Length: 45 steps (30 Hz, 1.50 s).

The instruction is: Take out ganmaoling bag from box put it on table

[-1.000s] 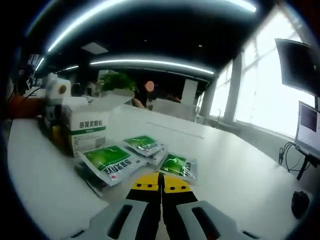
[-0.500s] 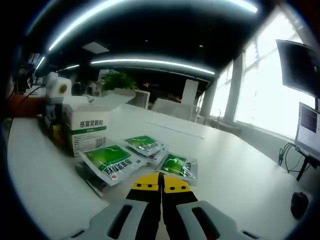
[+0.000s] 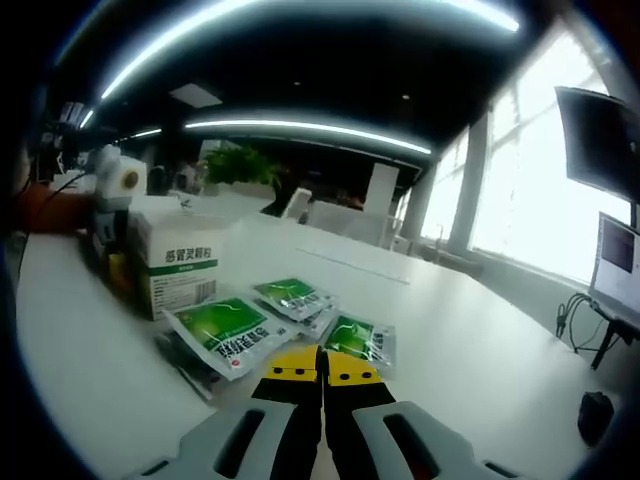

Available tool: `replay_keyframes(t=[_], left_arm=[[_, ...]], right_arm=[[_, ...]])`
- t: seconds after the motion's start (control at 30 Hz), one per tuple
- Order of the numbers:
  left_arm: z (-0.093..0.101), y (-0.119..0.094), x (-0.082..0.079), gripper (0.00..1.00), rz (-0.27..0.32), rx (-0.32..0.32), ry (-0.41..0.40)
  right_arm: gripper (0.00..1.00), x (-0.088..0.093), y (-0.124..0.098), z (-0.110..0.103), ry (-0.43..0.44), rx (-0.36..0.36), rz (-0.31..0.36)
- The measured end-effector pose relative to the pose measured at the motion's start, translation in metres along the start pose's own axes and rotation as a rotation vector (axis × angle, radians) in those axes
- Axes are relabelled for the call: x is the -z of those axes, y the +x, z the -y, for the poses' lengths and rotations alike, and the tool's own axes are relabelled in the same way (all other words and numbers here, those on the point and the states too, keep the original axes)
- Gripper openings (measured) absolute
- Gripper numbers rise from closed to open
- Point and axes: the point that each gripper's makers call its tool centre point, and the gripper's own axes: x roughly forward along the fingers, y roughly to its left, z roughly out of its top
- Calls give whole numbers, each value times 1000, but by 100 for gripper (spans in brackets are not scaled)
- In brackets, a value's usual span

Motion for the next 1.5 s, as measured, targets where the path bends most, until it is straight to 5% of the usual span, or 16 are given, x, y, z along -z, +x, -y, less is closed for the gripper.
replay_keyframes(t=[0.23, 0.43, 0.77, 1.0, 1.27, 1.5], left_arm=[[0, 0, 0, 49, 0, 1, -1], [0, 1, 0, 49, 0, 1, 0], [0, 1, 0, 49, 1, 1, -1], [0, 1, 0, 49, 1, 1, 0], [0, 0, 1, 49, 1, 1, 1], [0, 0, 1, 49, 1, 1, 1]], right_arm=[[0, -28, -2, -5, -11, 2, -16], [0, -67, -1, -24, -22, -79, 12], [0, -104, 8, -60, -61, -221, -37], [0, -115, 17, -88, -139, -315, -73], [0, -127, 19, -136, -180, -553, -103], [0, -125, 25, -150, -238, -615, -147]])
